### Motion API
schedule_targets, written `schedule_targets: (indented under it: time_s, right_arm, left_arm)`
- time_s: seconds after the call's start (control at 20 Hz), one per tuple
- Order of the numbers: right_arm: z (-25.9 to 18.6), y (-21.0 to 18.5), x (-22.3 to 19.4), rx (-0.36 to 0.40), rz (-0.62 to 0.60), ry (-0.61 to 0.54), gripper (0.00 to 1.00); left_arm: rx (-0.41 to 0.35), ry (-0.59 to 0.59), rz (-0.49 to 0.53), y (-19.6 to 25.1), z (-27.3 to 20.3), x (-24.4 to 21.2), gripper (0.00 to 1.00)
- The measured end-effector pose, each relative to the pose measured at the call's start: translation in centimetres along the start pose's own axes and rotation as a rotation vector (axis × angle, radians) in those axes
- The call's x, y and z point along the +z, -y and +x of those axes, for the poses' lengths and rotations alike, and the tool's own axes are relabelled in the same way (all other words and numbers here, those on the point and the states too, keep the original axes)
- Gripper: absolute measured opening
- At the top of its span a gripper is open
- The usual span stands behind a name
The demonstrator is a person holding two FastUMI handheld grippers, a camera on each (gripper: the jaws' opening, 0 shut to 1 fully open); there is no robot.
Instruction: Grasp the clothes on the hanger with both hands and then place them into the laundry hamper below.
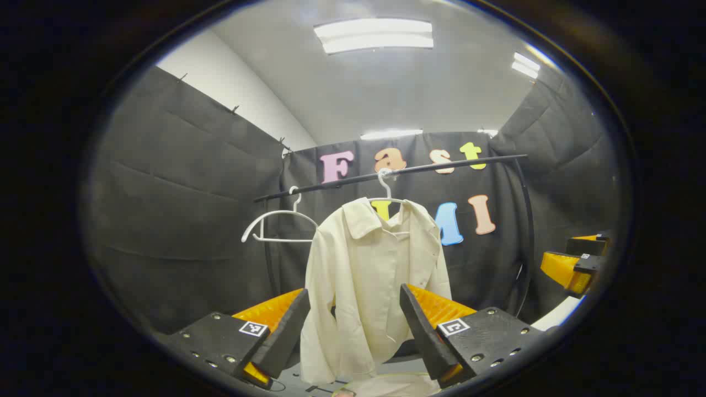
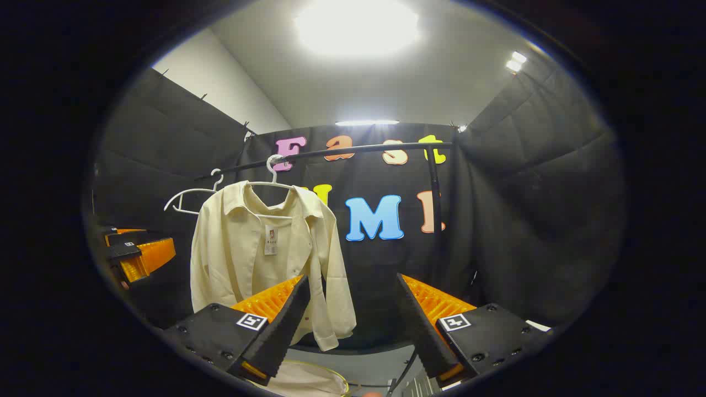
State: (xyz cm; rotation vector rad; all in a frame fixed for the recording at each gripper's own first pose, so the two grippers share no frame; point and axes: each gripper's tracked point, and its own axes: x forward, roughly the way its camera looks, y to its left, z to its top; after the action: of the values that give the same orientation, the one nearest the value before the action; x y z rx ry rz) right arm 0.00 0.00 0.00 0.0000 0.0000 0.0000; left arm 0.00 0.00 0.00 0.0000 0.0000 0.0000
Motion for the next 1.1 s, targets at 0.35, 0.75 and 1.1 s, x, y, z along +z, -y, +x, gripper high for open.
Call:
schedule_targets:
  time_s: [0.35,0.75,1.1]
  right_arm:
    - [0.0,-0.3,0.1,0.002,-0.002,0.002,0.96]
    - [0.1,-1.5,0.3,0.013,-0.007,0.009,0.97]
    - [0.4,-2.4,0.6,0.007,-0.008,0.014,0.97]
  left_arm:
    - [-0.005,0.014,0.01,-0.3,0.0,0.5,0.95]
    - [-0.019,0.027,0.019,-0.6,-0.1,0.7,0.96]
    - [-0.039,0.034,0.009,-1.0,0.2,0.4,0.95]
